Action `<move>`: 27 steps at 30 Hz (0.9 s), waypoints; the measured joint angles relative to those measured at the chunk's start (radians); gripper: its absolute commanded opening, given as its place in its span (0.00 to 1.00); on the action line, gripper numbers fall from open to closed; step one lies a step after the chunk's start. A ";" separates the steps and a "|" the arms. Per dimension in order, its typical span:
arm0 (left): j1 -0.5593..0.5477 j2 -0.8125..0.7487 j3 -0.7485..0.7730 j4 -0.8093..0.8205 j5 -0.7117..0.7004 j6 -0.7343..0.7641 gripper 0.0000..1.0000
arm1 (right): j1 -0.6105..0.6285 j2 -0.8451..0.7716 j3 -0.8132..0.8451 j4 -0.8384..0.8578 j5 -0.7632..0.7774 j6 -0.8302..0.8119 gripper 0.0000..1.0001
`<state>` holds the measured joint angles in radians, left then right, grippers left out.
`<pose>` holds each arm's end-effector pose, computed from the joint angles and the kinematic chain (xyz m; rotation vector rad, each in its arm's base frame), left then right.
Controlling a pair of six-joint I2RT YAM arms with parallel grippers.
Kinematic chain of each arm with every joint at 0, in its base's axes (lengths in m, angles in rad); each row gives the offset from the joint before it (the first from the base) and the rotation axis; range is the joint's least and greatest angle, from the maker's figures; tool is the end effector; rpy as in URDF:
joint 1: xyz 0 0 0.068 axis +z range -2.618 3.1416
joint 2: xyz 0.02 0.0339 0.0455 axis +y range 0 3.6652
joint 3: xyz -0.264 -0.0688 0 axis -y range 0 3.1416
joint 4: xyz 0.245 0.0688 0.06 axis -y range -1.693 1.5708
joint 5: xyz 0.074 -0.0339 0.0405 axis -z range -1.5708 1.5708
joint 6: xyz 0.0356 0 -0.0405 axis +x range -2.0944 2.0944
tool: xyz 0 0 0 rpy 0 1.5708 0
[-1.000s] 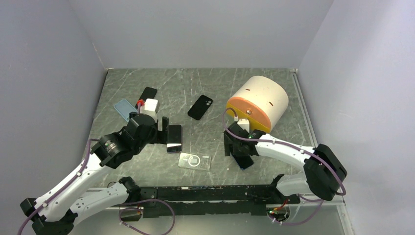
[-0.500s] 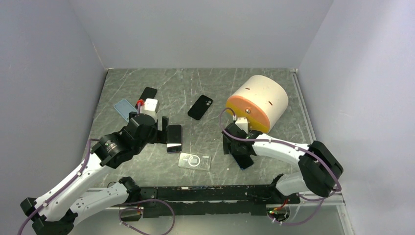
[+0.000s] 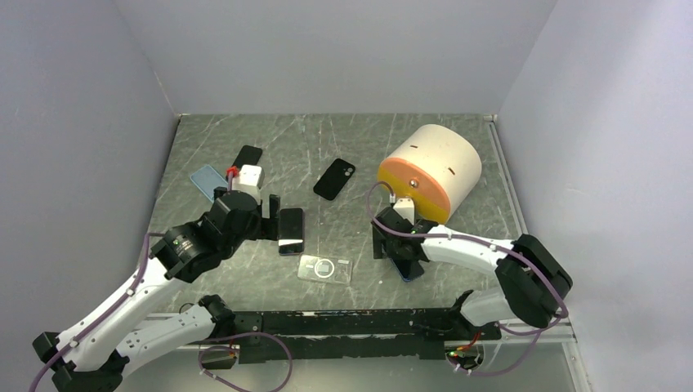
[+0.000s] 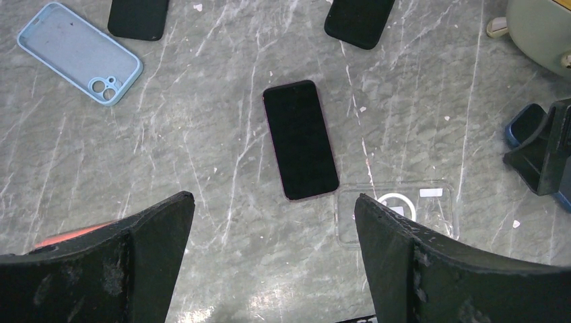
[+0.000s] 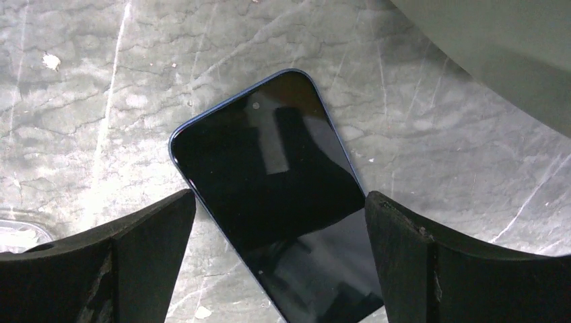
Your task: Put the phone into the phone case
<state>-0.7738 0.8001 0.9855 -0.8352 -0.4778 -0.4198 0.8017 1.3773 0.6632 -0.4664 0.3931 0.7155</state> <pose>0.1187 -0.0931 0.3431 0.1216 2.1390 -0.1645 0.1728 0.1589 0.1586 -0.0098 2.5951 -0.0222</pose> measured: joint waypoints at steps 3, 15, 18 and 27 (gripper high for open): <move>0.000 -0.001 0.000 0.000 0.000 0.000 0.94 | -0.002 -0.012 -0.010 0.008 -0.006 -0.003 0.99; 0.000 -0.008 0.000 0.002 0.001 0.001 0.94 | 0.101 -0.030 0.001 -0.036 -0.032 0.021 0.99; 0.000 -0.008 0.000 0.002 0.001 0.000 0.94 | 0.144 -0.023 0.023 -0.046 -0.077 0.038 0.98; 0.000 -0.014 0.000 0.002 0.002 0.000 0.94 | 0.166 -0.077 0.028 -0.116 0.005 0.108 0.99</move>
<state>-0.7738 0.7860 0.9855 -0.8337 -0.4763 -0.4194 0.9676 1.2999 0.6914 -0.5823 0.3981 0.8230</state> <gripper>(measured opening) 0.942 0.988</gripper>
